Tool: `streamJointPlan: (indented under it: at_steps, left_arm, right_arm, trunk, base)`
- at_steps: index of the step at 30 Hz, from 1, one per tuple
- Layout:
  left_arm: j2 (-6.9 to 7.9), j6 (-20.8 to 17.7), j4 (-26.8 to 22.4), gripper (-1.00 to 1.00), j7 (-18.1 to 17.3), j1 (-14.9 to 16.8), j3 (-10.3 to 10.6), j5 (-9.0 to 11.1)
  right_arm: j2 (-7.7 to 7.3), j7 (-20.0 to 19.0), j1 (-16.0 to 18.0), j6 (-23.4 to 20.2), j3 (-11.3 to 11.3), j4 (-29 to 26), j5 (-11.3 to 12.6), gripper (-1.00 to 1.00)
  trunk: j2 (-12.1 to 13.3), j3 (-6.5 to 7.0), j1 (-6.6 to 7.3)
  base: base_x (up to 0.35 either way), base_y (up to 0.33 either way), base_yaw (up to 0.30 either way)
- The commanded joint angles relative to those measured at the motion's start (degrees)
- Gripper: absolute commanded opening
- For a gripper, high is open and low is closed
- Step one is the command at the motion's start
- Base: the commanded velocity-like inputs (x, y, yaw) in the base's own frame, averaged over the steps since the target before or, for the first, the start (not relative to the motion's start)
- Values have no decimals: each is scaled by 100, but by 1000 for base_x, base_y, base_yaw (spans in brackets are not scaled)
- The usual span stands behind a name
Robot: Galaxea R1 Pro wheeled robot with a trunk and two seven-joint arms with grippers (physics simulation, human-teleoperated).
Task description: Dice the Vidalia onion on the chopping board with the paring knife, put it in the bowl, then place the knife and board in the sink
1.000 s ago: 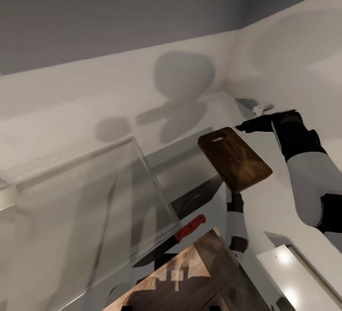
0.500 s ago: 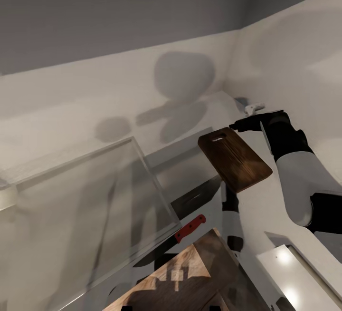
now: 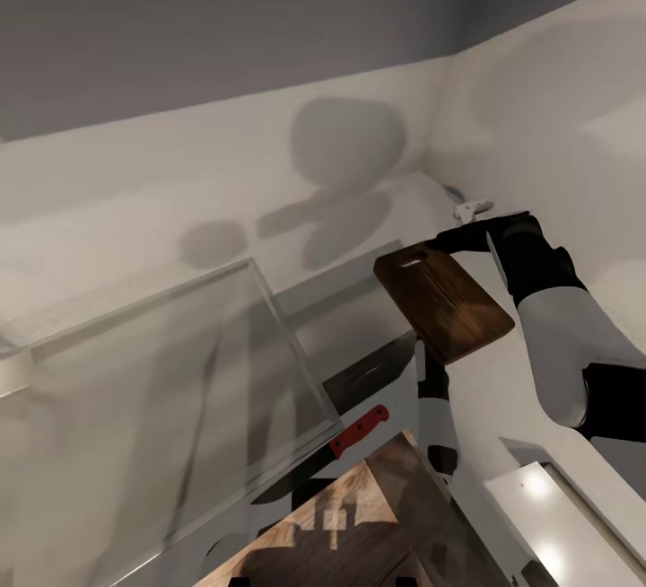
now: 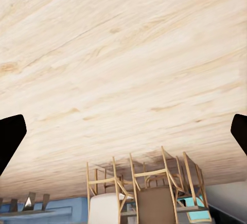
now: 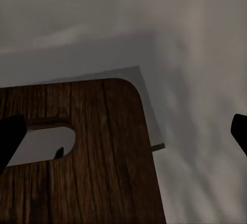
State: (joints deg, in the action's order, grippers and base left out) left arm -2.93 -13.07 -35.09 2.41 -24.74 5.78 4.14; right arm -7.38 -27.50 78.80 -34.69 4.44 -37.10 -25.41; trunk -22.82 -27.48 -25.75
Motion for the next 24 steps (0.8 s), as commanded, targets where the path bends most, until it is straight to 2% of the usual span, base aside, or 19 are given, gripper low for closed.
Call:
streamJointPlan:
  at_steps: [1, 7, 24]
  left_arm:
    - [3, -36, -18, 100, 27, -4, 19, 43]
    - [3, -38, -16, 100, 28, -7, 20, 43]
    - [3, -37, -8, 100, 27, -6, 20, 43]
  right_arm:
    - [-3, -55, 4, -12, 25, -3, -64, 100]
    - [-21, -54, 2, -11, 31, 1, -69, 100]
    - [-19, -54, 4, -3, 31, -4, -69, 100]
  trunk:
    - [-10, -11, -4]
    - [-10, -42, -4]
    - [-10, -162, -4]
  base:
    - [0, 0, 0]
    - [0, 0, -32]
    - [0, 0, -111]
